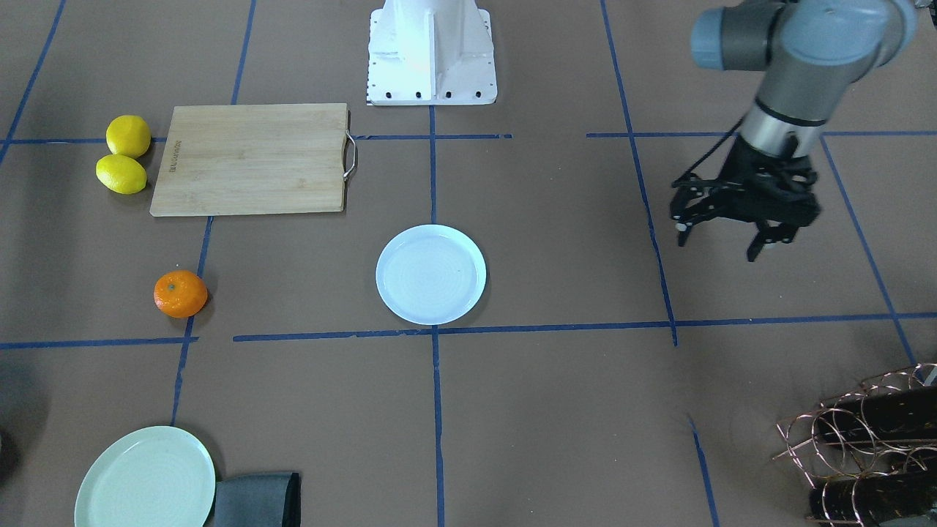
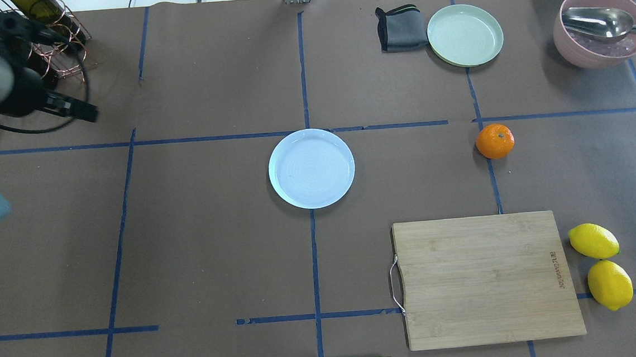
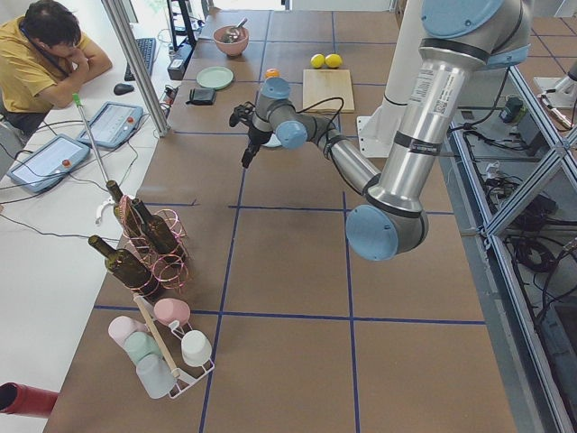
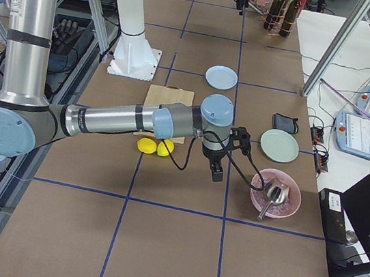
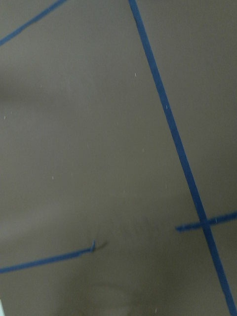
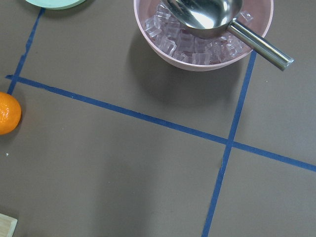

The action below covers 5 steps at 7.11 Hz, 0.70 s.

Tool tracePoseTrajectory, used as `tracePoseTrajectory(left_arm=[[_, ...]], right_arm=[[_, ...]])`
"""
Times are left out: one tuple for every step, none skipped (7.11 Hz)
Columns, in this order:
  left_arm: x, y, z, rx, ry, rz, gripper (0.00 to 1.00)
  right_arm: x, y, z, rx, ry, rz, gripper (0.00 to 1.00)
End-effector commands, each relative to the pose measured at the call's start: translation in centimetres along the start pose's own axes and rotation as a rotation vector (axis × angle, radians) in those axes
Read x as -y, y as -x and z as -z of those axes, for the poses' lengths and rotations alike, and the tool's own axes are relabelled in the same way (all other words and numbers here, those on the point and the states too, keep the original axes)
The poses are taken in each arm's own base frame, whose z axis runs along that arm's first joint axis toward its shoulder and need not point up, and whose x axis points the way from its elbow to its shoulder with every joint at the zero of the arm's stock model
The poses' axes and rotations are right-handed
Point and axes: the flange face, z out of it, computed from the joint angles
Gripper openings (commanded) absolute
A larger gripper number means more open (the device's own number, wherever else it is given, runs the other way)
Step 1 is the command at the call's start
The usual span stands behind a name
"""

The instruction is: Pick orange to plate

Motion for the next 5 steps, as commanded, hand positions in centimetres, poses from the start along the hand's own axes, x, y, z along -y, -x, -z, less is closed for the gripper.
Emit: tracePoseTrajectory(left_arm=[[-3.4,18.0,5.0,-0.053,0.097,0.243,1.0],[-7.7,22.5,5.2,-0.024,0.123,0.215,1.0],[-11.9,28.3,6.1,-0.003,0.134,0.081,1.0],[-16.5,32.3,4.5,-0.001,0.189,0.058,1.0],[-18.1,33.0,4.7,-0.004,0.194,0.0,1.0]], right_arm=[[0.7,1.4,0.0,0.005,-0.003,0.031,1.0],[1.4,2.4,-0.5,0.011,0.004,0.055,1.0],[3.2,4.1,-0.6,0.019,-0.003,0.094,1.0],[3.7,4.9,-0.9,0.026,0.0,0.11,1.0],[3.8,5.8,-1.3,0.032,0.008,0.126,1.0]])
